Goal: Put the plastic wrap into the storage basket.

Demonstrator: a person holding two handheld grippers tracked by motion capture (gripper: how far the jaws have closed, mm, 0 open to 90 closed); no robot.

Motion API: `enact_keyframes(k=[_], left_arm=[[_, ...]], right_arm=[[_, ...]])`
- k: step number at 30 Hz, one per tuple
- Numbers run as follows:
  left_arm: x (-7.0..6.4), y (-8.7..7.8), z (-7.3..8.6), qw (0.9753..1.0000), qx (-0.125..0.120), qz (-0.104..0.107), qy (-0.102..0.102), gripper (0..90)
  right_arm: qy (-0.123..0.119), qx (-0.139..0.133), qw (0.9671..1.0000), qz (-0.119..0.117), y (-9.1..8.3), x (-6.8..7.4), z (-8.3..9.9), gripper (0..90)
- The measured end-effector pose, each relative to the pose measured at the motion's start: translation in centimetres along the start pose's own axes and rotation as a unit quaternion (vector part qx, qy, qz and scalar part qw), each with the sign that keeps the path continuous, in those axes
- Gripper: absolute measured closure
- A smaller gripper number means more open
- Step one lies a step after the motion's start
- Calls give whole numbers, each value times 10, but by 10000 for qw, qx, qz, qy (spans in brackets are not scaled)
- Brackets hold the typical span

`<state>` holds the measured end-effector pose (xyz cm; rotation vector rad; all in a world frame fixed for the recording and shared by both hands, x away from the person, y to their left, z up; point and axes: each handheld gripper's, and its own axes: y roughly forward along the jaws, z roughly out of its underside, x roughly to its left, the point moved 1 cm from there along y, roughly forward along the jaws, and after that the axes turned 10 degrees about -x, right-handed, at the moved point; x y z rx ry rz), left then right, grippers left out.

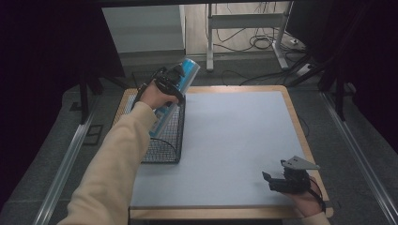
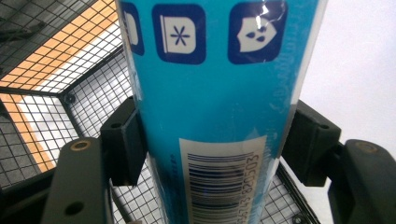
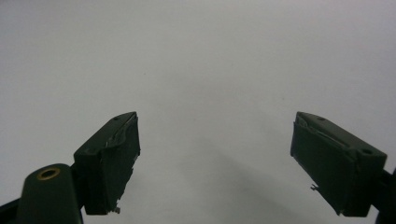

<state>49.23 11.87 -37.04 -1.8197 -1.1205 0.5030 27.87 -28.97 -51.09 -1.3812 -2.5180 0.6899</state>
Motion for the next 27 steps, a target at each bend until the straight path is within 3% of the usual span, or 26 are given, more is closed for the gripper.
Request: enact_keyframes(k=[12,27], left_arm=[[11,20,6,9998,78,-71,-141,317],[23,46,14,9993,294,-184,-158,317]], right_arm=[[-6,16,10000,25,0,-1,1,160],[-2,32,10000,36,1,-1,1,160]])
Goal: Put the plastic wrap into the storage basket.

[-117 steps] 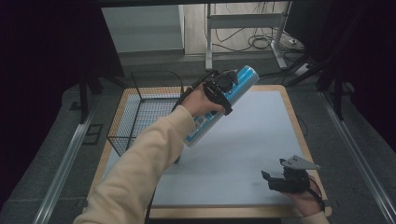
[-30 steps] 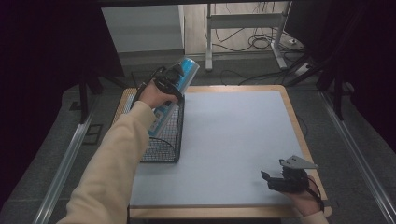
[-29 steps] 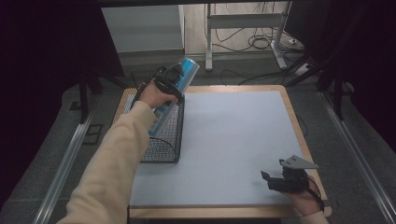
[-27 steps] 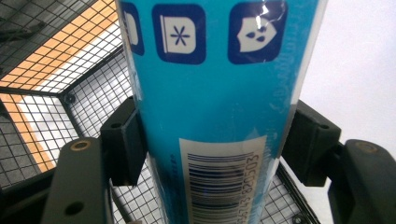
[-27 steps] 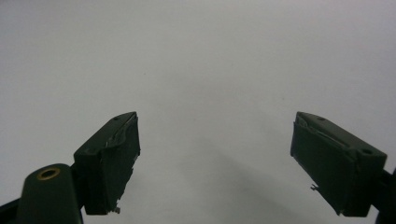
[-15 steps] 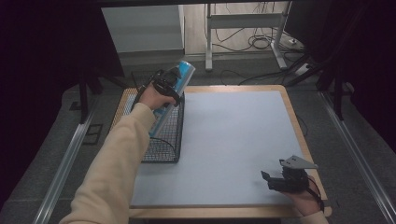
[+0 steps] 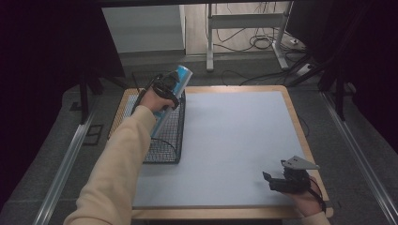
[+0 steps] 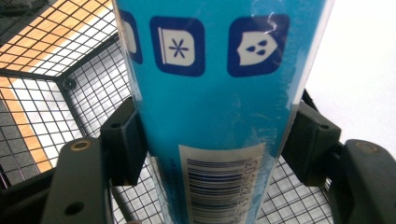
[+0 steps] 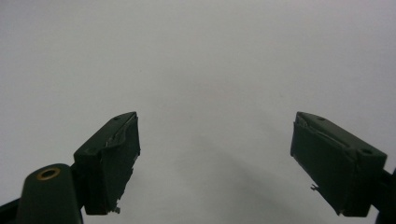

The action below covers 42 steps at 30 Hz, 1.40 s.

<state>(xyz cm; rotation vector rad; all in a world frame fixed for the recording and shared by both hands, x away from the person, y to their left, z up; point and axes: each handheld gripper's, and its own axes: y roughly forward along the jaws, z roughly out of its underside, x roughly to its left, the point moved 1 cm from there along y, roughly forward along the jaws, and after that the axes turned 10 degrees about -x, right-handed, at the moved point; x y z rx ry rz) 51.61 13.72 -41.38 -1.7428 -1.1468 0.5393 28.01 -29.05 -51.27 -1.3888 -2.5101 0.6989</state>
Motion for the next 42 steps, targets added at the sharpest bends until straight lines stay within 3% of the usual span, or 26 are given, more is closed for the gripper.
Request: enact_keyframes(k=[15,27,32,38,42], left_arm=[[8,20,-4,9999,76,-78,-105,316],[6,27,-6,9998,83,-203,26,311],[5,22,-5,9995,-37,-280,105,292],[0,1,-5,9989,-399,-241,-16,209],[-5,-10,1,9983,-513,-261,-5,160]], right_arm=[[-3,19,10000,24,0,-1,0,160],[-14,38,10000,38,0,-1,1,160],[-34,24,10000,40,0,0,0,160],[-29,50,10000,-4,2,1,1,160],[-45,11,10000,-13,1,1,0,160]])
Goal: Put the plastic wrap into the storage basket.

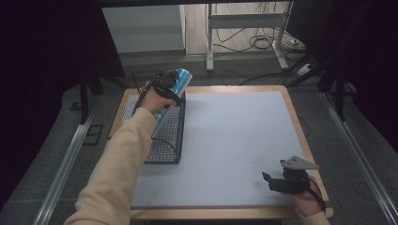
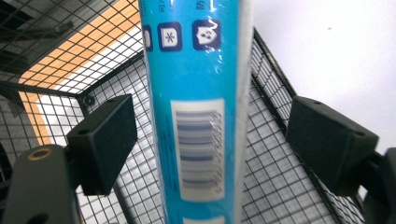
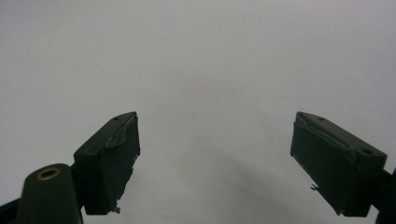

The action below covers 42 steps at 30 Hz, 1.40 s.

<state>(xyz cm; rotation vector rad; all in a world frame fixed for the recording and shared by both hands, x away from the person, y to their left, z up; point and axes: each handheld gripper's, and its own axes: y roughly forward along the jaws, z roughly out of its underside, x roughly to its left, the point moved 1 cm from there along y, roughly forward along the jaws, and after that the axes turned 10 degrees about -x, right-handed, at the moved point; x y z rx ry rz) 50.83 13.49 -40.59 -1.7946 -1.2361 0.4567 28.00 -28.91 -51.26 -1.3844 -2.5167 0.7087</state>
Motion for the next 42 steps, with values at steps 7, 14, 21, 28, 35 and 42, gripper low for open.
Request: enact_keyframes(k=[7,14,21,28,35,42], left_arm=[[-7,-13,12,9994,-303,180,-61,136],[-12,-36,23,9967,-722,367,-103,138],[-38,-63,39,9903,-1151,765,110,147],[-85,-80,62,9791,-1487,1337,356,147],[-121,-83,88,9665,-1809,1786,363,152],[-146,-73,121,9622,-1757,2024,489,157]], right_arm=[[-2,-24,10000,26,-3,1,0,160],[-20,-22,10000,-6,-3,3,-1,160],[-72,-60,10000,11,-1,4,-4,160],[-133,-35,9999,-77,3,8,-6,160],[-143,-55,9999,-59,2,7,-7,160],[-146,-45,9999,-66,3,8,-7,160]])
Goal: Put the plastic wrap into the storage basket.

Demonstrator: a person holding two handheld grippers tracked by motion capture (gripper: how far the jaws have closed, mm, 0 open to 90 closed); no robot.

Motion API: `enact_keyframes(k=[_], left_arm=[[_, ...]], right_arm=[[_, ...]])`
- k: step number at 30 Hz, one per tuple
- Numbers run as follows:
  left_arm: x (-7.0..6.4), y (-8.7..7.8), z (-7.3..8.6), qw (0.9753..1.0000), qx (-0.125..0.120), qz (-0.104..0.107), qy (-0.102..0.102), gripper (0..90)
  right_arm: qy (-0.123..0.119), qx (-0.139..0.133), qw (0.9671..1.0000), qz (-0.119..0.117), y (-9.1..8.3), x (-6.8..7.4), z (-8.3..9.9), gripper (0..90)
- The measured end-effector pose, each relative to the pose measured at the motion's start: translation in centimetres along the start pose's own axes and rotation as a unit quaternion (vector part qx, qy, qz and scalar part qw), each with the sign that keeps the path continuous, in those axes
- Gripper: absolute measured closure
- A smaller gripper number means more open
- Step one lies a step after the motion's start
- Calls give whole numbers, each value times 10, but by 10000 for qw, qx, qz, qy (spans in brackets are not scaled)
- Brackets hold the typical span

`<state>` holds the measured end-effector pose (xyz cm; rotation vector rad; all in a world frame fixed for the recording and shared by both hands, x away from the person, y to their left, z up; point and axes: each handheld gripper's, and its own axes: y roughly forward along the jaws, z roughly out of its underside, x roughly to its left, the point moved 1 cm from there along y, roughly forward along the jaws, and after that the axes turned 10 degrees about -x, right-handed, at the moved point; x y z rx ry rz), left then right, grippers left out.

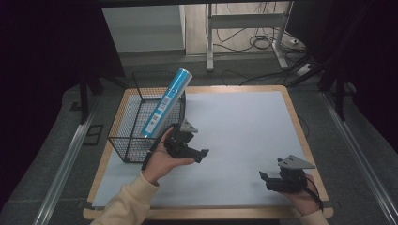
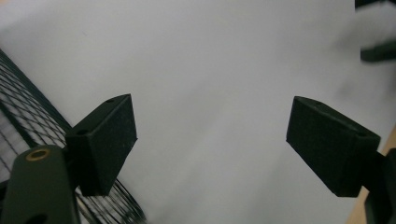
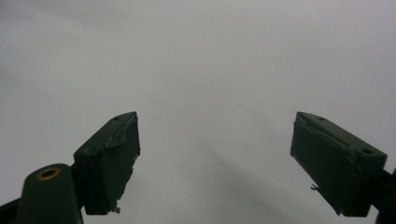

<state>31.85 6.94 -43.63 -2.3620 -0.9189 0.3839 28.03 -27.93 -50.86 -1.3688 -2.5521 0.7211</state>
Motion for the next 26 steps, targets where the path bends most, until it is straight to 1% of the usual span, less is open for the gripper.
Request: enact_keyframes(k=[2,6,8,11,15,16,20,22,26], left_arm=[[-6,3,10,10000,36,86,4,157],[-14,5,24,9998,38,181,9,161],[-16,6,28,9998,98,158,50,161],[-17,8,34,9998,151,134,39,162],[-18,9,35,9998,167,143,36,162],[-18,9,35,9998,132,149,7,162],[-18,7,34,9998,122,172,8,161],[-17,7,34,9997,122,190,9,161],[-16,8,36,9997,142,217,-19,161]], right_arm=[[-16,10,10000,0,1,0,0,160],[-40,16,10000,9,1,0,0,160],[-38,11,10000,4,1,0,0,160],[-59,2,10000,-1,1,0,0,160],[-48,-16,10000,11,1,-2,0,160],[-43,-20,10000,11,1,-2,0,160],[-62,-28,10000,4,1,-1,-1,160],[-71,-64,9999,69,0,-2,-1,160],[-46,-155,9998,120,-1,-3,-2,160]])
